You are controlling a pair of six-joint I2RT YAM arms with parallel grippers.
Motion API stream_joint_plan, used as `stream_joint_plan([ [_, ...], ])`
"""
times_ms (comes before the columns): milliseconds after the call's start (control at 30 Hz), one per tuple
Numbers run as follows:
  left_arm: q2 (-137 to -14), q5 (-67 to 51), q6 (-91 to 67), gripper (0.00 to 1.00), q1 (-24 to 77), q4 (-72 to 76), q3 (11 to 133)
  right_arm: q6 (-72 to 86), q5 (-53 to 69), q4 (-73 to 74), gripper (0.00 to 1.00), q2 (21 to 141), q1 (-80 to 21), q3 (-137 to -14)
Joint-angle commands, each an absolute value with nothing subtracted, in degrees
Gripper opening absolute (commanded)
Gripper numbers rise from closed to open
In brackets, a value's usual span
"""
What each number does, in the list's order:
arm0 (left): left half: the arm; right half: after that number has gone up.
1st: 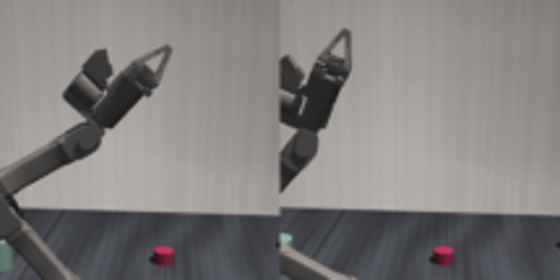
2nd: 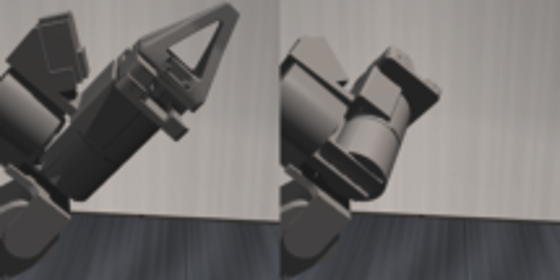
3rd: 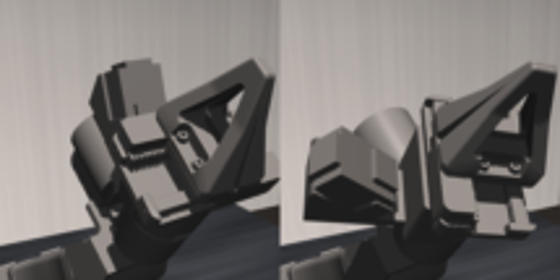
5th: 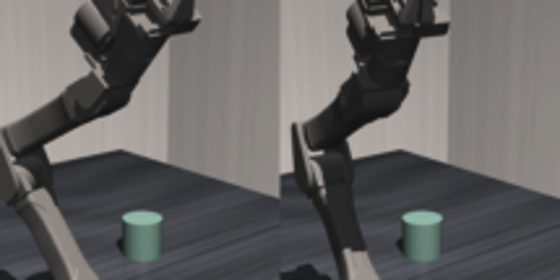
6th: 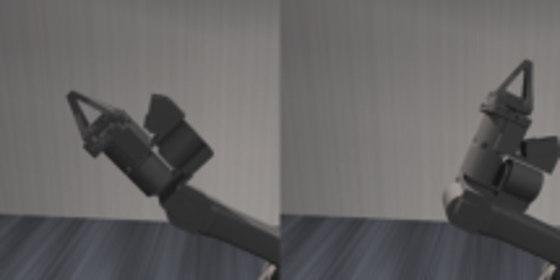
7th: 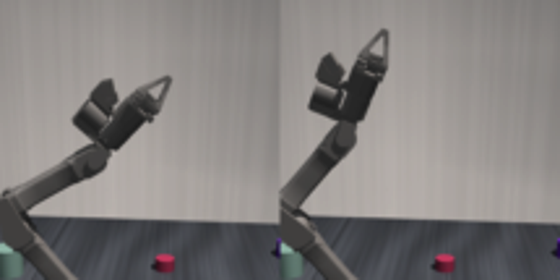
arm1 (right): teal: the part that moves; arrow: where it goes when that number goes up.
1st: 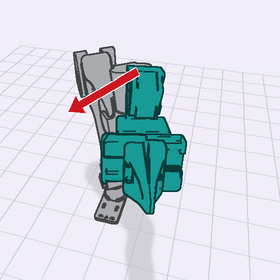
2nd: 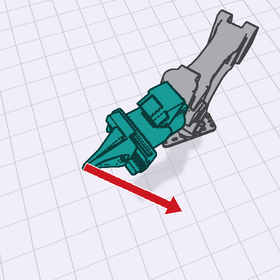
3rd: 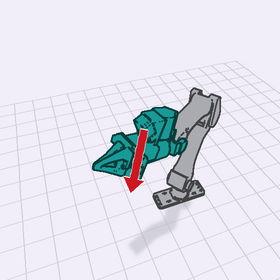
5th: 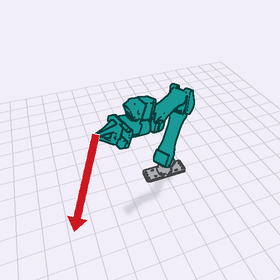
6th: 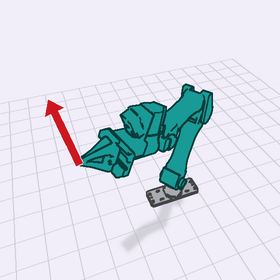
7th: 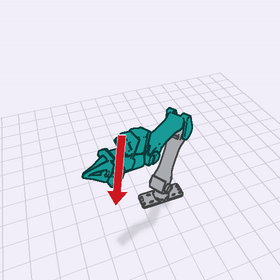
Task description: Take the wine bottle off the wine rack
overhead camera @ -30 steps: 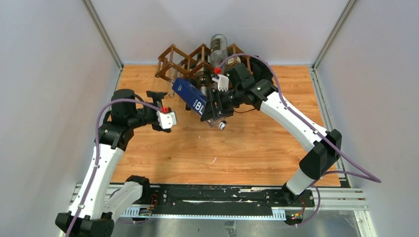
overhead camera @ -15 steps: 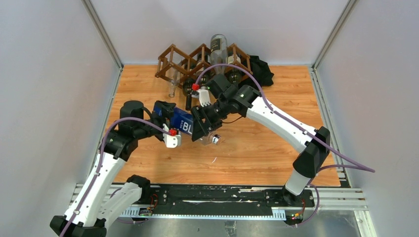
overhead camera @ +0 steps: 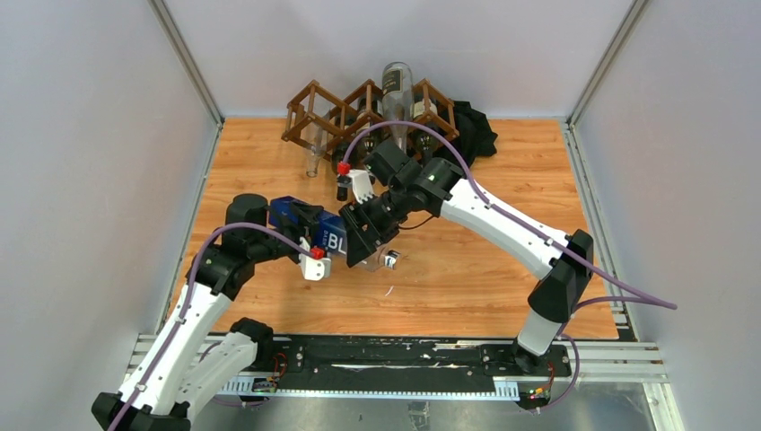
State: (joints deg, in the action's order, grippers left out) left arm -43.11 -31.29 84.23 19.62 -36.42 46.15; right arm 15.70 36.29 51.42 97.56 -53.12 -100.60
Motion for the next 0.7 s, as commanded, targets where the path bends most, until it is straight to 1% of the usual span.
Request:
stream_joint_plan([
  [0,-41.3,-31.9,89.0,0.22,20.5,-35.2,44.5,12.0,40.5,47.3,0.13,95.4,-53.8,-105.1],
  [33,-40.5,-32.2,88.6,0.13,20.5,-33.9,43.4,11.6,40.0,47.4,0.37,95.5,-53.5,-105.1],
  [67,-39.5,-32.5,87.3,0.05,20.5,-31.4,42.3,11.2,39.7,47.4,0.58,95.3,-53.3,-105.0],
  [100,-37.9,-32.7,85.8,0.0,20.5,-28.3,40.9,10.8,39.2,47.4,0.72,95.2,-53.2,-104.9],
  [133,-37.0,-32.8,83.8,0.0,20.5,-24.8,39.6,10.5,38.3,47.3,0.8,94.7,-52.8,-104.7],
  [167,-35.6,-32.9,81.8,0.0,20.5,-21.3,38.2,10.2,37.7,47.0,0.87,94.3,-52.5,-104.5],
  [233,-34.5,-33.3,77.8,0.0,20.5,-16.9,37.2,9.6,37.5,46.2,0.89,93.0,-51.7,-104.3],
  [367,-34.1,-33.2,69.7,0.0,20.5,-13.2,37.6,8.8,36.2,44.9,0.91,89.9,-49.6,-104.8],
  [433,-34.2,-33.0,65.2,0.0,20.5,-10.3,37.9,8.3,33.8,42.9,0.92,87.3,-48.5,-104.6],
  [667,-37.1,-31.7,40.7,0.0,20.5,-6.6,44.5,5.0,24.6,29.9,0.94,72.7,-45.0,-97.3],
])
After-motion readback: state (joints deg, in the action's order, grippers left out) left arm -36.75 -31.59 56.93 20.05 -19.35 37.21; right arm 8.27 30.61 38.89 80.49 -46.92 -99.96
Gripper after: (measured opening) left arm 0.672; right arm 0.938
